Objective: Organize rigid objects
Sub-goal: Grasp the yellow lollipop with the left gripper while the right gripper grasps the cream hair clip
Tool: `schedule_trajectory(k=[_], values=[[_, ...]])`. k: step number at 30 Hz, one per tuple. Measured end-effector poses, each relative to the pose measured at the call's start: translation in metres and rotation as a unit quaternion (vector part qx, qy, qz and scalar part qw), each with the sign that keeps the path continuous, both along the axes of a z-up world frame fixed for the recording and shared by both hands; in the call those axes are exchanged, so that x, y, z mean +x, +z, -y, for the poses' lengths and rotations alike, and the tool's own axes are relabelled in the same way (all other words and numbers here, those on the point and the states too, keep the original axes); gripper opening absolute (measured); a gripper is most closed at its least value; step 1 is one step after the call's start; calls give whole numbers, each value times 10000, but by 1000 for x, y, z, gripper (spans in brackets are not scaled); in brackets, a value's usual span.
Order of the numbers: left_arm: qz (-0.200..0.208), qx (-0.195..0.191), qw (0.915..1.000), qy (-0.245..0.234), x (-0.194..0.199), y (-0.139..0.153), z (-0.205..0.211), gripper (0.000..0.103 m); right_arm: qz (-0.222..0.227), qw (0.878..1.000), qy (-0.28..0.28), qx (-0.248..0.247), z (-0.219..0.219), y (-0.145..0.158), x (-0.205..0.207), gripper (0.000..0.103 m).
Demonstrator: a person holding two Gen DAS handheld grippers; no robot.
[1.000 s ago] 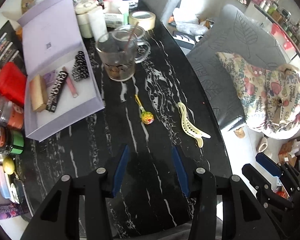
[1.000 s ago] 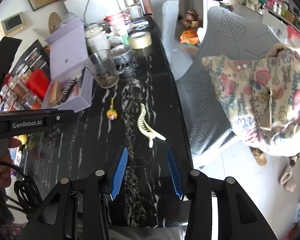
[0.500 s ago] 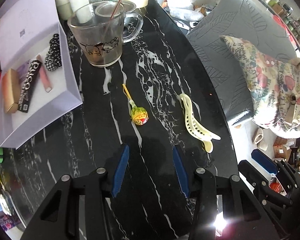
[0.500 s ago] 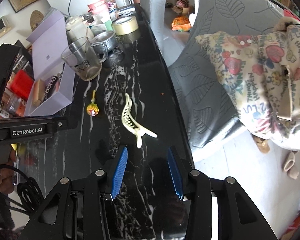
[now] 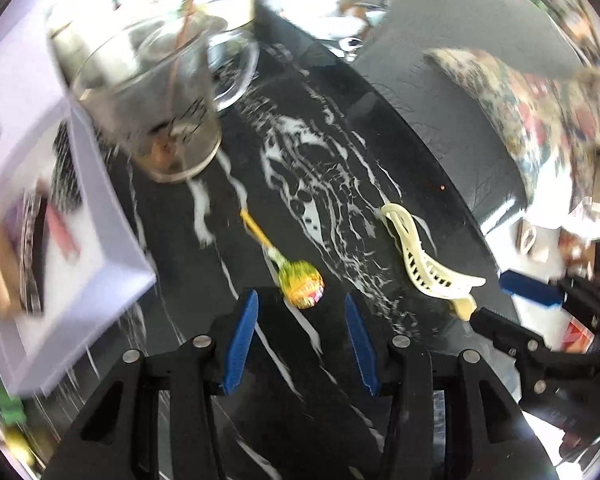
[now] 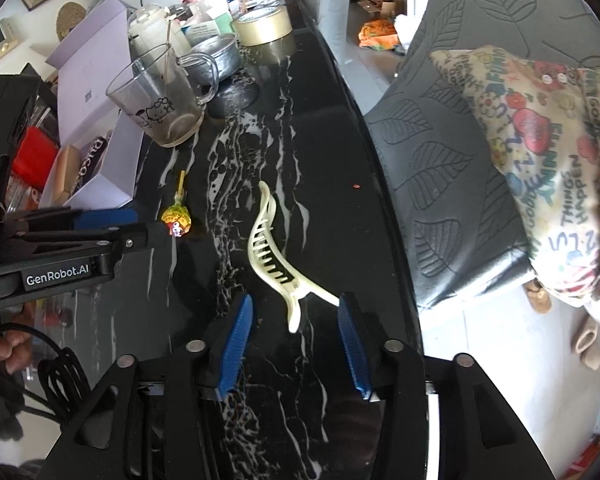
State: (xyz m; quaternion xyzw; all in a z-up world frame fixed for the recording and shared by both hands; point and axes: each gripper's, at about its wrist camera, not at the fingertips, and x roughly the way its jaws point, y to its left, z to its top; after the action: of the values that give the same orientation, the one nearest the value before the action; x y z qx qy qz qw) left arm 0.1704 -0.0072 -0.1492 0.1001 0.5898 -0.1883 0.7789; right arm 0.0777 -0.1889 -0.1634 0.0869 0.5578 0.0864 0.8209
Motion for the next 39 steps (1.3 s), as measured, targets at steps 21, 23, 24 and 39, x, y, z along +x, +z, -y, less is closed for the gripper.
schedule_trajectory(k=[21, 23, 24, 39], values=[[-588, -273, 9857, -1555, 39, -23, 3, 45, 77, 9994, 279, -176, -17, -21, 30, 69], [-642, -230, 9845, -1614, 41, -24, 4, 45, 107, 9990, 340, -262, -20, -23, 34, 69], [-711, -203, 9834, -1657, 41, -28, 6, 45, 86, 9988, 366, -329, -22, -24, 36, 69], [-240, -89, 9887, -1478, 21, -29, 6, 25, 64, 9959, 506, -744, -26, -27, 38, 21]])
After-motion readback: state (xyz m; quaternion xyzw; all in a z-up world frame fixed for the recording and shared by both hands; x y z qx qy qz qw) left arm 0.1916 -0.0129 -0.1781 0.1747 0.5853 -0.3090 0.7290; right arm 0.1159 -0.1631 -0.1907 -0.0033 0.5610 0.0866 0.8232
